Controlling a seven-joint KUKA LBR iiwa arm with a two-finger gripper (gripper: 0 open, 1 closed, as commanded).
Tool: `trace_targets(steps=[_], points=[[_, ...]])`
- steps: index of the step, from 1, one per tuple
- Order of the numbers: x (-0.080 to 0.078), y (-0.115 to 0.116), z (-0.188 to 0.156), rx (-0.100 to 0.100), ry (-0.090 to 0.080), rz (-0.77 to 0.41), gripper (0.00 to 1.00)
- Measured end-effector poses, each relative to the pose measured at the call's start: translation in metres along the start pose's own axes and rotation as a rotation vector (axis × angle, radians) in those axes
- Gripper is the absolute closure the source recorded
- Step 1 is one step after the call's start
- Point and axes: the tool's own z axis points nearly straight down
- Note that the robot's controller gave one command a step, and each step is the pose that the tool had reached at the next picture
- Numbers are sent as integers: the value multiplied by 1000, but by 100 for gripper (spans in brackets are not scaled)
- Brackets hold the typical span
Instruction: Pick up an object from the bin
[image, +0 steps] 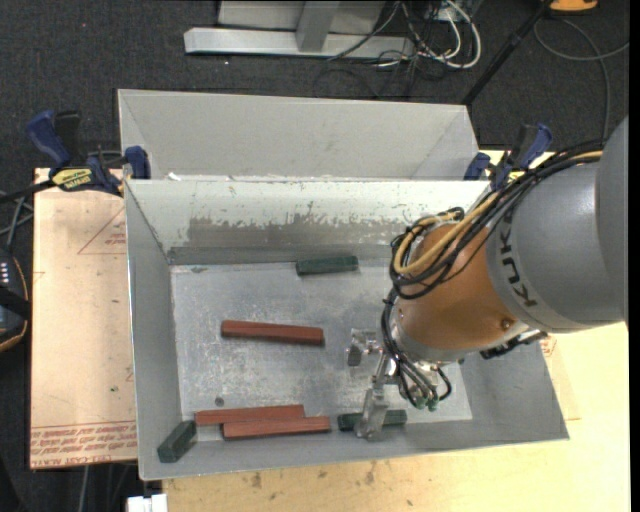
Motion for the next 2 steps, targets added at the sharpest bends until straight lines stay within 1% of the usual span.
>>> trace_targets(steps=[1,2], points=[[-6,-2,28,0,1,155,100],[-6,-2,28,-1,1,155,100]])
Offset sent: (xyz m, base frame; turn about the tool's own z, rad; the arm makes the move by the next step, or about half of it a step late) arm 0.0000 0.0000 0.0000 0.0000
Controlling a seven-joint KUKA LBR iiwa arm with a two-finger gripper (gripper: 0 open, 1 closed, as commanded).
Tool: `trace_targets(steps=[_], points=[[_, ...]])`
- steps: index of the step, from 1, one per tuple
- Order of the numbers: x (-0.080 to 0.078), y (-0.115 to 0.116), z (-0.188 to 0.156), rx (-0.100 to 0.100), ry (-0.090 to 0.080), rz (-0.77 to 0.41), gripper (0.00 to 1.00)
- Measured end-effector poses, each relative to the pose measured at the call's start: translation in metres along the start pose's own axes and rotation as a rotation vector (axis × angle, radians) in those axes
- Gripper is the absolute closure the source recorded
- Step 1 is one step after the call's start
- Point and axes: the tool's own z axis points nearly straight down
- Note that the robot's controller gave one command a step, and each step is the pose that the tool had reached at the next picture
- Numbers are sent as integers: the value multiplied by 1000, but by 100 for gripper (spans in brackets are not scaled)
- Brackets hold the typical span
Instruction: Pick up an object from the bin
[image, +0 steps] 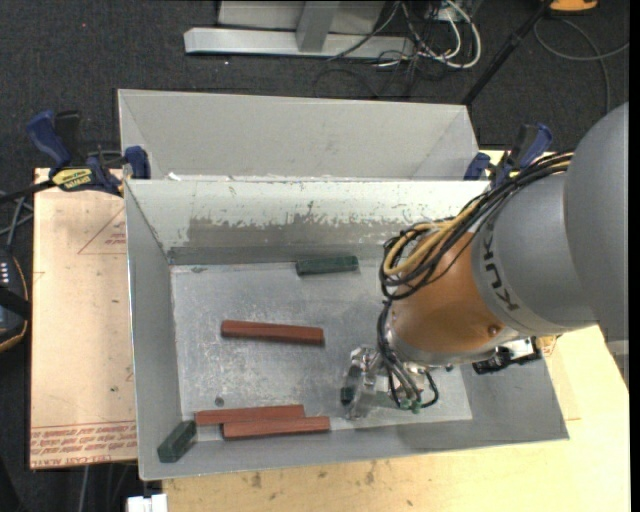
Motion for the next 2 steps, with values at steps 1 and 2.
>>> trace_targets(steps=[1,2], points=[[-7,-9,-107,0,-1,-73,100],[-8,-9,-107,0,-2,-73,0]])
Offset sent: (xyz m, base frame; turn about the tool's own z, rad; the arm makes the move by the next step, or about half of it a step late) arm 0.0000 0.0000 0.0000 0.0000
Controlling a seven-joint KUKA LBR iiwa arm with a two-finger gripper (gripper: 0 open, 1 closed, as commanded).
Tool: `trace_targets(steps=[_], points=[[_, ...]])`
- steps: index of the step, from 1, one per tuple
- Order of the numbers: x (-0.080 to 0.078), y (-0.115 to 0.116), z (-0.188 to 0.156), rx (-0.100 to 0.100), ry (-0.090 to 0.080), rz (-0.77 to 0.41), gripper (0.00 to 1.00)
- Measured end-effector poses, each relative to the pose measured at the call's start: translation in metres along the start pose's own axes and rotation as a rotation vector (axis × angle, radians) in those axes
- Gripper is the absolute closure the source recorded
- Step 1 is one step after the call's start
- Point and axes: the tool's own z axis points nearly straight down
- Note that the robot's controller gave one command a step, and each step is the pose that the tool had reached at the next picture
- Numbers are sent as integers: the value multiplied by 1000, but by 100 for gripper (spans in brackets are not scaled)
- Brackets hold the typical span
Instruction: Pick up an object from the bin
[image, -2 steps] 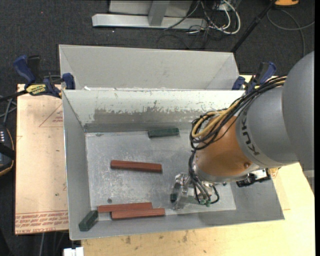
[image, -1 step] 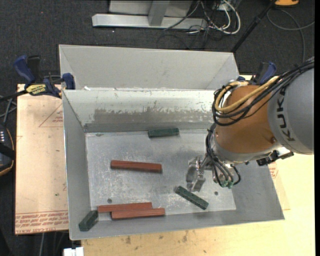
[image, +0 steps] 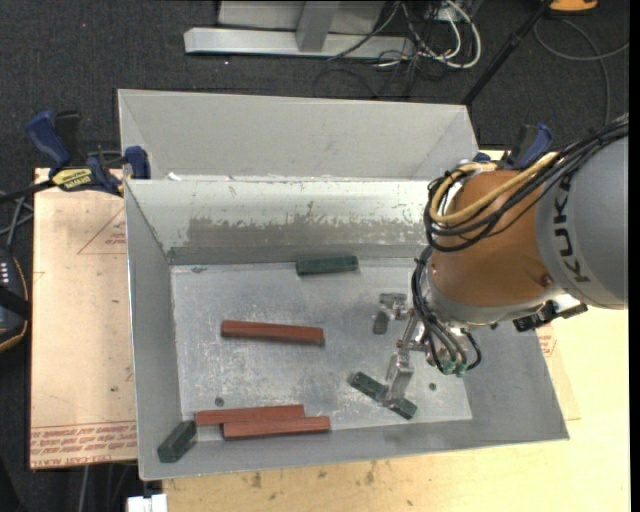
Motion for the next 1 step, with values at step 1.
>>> trace_targets(steps=[1], points=[[0,0,0,0,0,0,0]])
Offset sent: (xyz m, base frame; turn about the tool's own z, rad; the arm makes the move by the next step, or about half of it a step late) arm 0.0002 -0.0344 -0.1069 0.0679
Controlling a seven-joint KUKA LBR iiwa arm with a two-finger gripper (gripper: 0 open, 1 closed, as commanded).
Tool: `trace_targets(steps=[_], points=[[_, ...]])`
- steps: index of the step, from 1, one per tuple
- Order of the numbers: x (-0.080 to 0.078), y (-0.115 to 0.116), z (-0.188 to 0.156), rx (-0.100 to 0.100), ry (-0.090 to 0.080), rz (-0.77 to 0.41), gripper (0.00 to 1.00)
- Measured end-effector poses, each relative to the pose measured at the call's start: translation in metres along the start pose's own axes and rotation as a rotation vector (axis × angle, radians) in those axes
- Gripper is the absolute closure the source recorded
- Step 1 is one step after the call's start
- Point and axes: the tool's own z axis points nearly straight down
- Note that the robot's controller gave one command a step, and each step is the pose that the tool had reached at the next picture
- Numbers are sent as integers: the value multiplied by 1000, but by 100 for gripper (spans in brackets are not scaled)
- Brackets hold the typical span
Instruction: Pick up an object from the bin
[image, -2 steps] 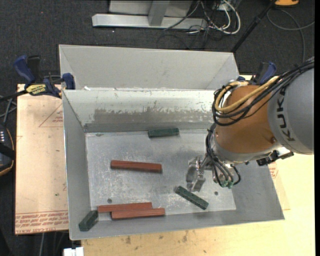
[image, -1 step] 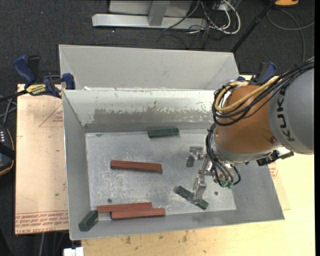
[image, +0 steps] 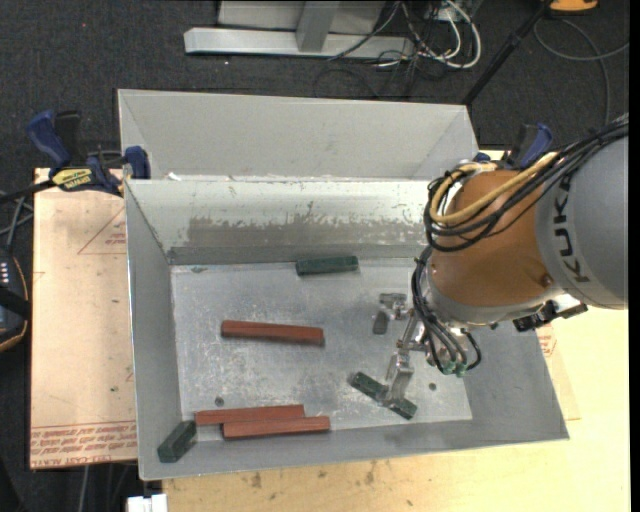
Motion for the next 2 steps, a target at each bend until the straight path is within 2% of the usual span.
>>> trace_targets(steps=[1,2], points=[[-5,-16,52,-1,-6,34,0],[12,-15,107,0,-1,26,100]])
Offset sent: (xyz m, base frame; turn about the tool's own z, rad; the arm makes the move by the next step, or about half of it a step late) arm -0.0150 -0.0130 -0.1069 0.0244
